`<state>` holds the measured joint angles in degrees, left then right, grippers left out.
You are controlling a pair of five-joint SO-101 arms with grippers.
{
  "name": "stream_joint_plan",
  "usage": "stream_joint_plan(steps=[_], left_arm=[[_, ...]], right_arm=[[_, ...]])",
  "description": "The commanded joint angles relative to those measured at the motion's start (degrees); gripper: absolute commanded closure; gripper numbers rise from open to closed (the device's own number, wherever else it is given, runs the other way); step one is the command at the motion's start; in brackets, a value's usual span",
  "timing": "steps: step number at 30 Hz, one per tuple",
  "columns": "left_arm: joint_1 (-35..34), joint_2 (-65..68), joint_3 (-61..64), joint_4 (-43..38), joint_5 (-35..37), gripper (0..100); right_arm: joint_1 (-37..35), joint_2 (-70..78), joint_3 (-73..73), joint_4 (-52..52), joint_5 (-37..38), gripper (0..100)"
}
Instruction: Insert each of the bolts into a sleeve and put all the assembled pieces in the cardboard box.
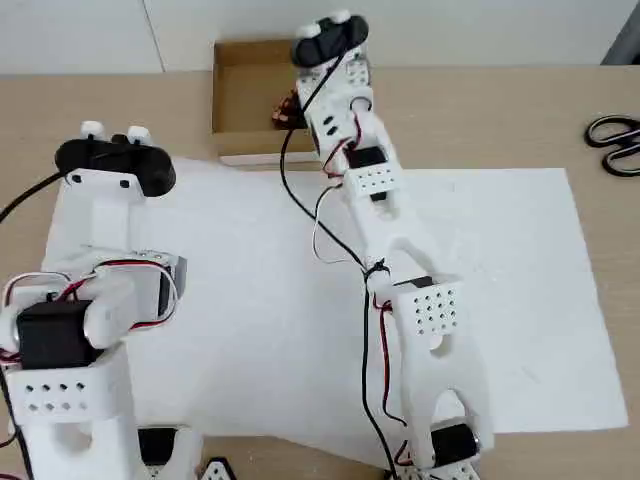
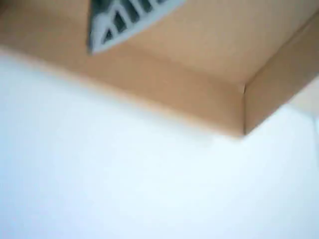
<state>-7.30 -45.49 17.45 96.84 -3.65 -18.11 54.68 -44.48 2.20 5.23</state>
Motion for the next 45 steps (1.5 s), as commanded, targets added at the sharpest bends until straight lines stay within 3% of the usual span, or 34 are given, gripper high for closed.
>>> stream_joint_plan(steps=[1, 8, 18, 19, 24, 29, 37, 45], left_arm=[[0.2, -0.5, -6.6, -0.1, -0.2, 85], [0.2, -0.4, -17.1, -0.1, -1.1, 85], [0.2, -0.5, -20.1, 0.9, -1.0, 85], [0.2, -0.5, -20.1, 2.0, -1.0, 85], [0.1, -1.1, -20.6, 3.6, -1.0, 85], [0.2, -10.6, -21.7, 3.5, -1.0, 85], [0.1, -24.2, -12.1, 0.7, -1.3, 85], [-0.2, -41.0, 17.5, -16.9, -1.4, 85]], right_arm=[[0.9, -6.0, -10.8, 7.4, 0.6, 76.4], [0.8, -19.6, -21.5, 33.6, 0.4, 76.4], [-2.1, -42.8, -31.4, 93.2, 0.2, 76.4], [-2.5, -45.0, -31.3, 95.3, 0.3, 76.4], [-3.3, -58.7, -28.8, 94.9, 0.3, 76.4], [-5.7, -75.3, -13.7, 95.0, 0.3, 76.4], [-3.3, -102.2, 36.2, 92.6, 0.3, 76.4], [10.2, -123.4, 81.2, 70.1, 0.4, 76.4]])
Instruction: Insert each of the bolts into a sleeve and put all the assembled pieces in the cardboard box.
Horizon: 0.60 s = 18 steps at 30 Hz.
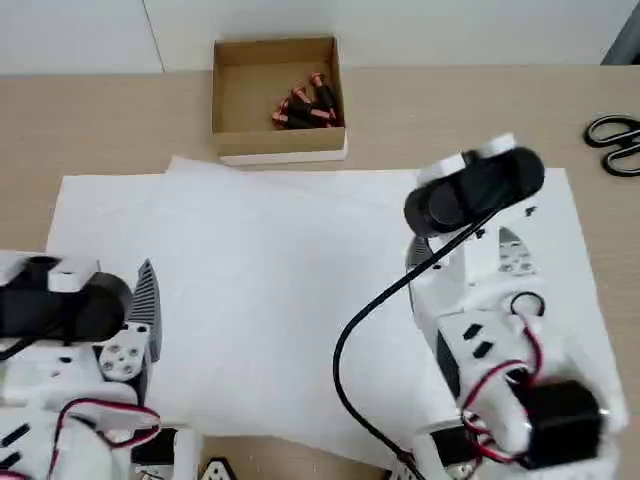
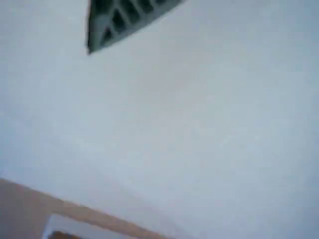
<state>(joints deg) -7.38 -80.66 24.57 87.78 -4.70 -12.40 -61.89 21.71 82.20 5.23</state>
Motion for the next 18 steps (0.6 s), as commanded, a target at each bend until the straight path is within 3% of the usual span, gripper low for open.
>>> stream_joint_plan(steps=[1, 6, 9, 18], left_arm=[[-0.1, -8.8, 14.7, -10.6, -0.4, 85], [-0.2, -23.7, 33.1, -20.6, -0.4, 85], [-0.2, -22.9, 36.7, -22.2, -0.4, 85], [-0.1, -23.6, 44.3, -22.3, -0.2, 85]], right_arm=[[6.1, -9.3, 19.6, -13.7, 0.4, 76.4], [12.5, -21.3, 39.2, -31.2, 0.5, 76.4], [15.2, -28.0, 48.8, -38.4, 0.5, 76.4], [16.7, -42.1, 70.4, -47.0, 0.2, 76.4]])
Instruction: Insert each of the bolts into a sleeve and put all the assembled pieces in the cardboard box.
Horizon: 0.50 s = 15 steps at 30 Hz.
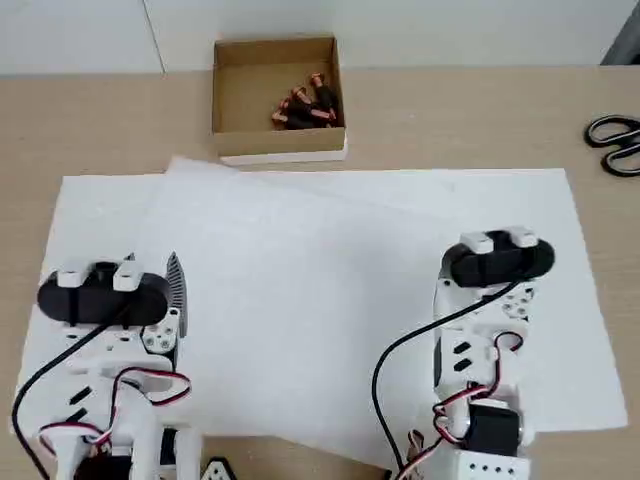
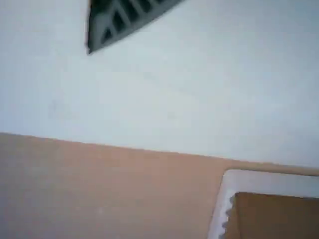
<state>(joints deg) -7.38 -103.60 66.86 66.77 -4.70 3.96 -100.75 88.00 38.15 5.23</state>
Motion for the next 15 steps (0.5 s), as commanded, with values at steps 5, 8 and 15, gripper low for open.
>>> stream_joint_plan(steps=[5, 8, 15], left_arm=[[-0.1, -0.6, 5.8, -1.0, -0.2, 85], [-0.1, -0.6, 10.2, -0.9, -0.1, 85], [0.2, -0.6, 18.1, -1.1, 0.0, 85]], right_arm=[[0.2, -2.8, 8.4, -4.9, 0.2, 76.4], [0.3, -2.7, 8.4, -4.9, 0.2, 76.4], [0.3, -2.4, 8.4, 2.2, 0.2, 76.4]])
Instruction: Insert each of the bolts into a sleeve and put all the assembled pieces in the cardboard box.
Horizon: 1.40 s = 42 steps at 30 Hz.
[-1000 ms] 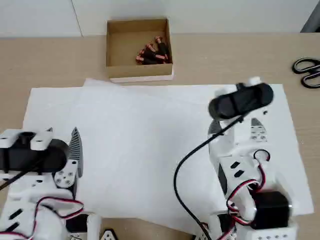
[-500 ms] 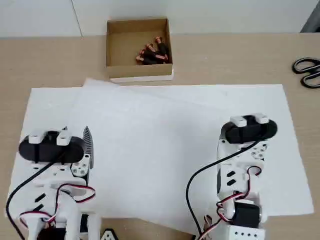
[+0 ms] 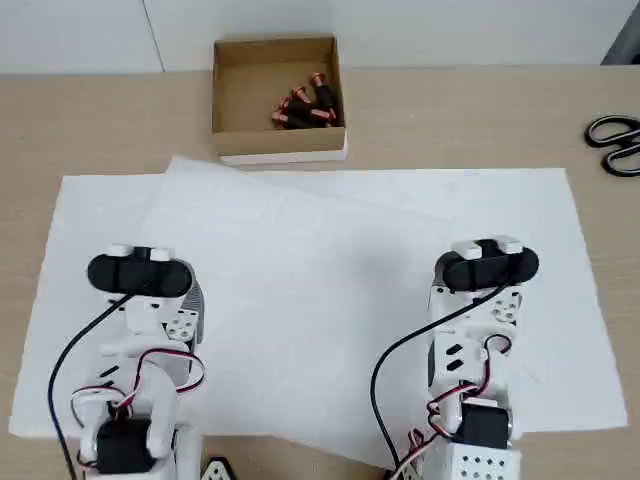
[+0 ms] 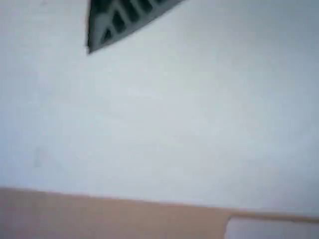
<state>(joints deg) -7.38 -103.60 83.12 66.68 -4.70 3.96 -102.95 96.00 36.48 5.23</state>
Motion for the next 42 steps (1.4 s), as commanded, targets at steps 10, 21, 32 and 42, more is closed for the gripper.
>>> stream_joint_plan(steps=[10, 21, 32, 42], left_arm=[[0.4, -0.6, 9.0, -1.2, 0.0, 85], [0.2, -0.6, 9.0, -0.9, -0.1, 85], [0.2, -0.6, 9.0, -0.9, -0.1, 85], [0.2, -0.6, 9.0, -0.9, -0.1, 85]], right_arm=[[0.2, -0.7, 0.4, 16.4, 0.2, 76.4], [0.2, -0.7, 0.4, 16.4, 0.2, 76.4], [0.2, -0.7, 0.4, 16.4, 0.2, 76.4], [0.2, -0.7, 0.4, 16.4, 0.2, 76.4]])
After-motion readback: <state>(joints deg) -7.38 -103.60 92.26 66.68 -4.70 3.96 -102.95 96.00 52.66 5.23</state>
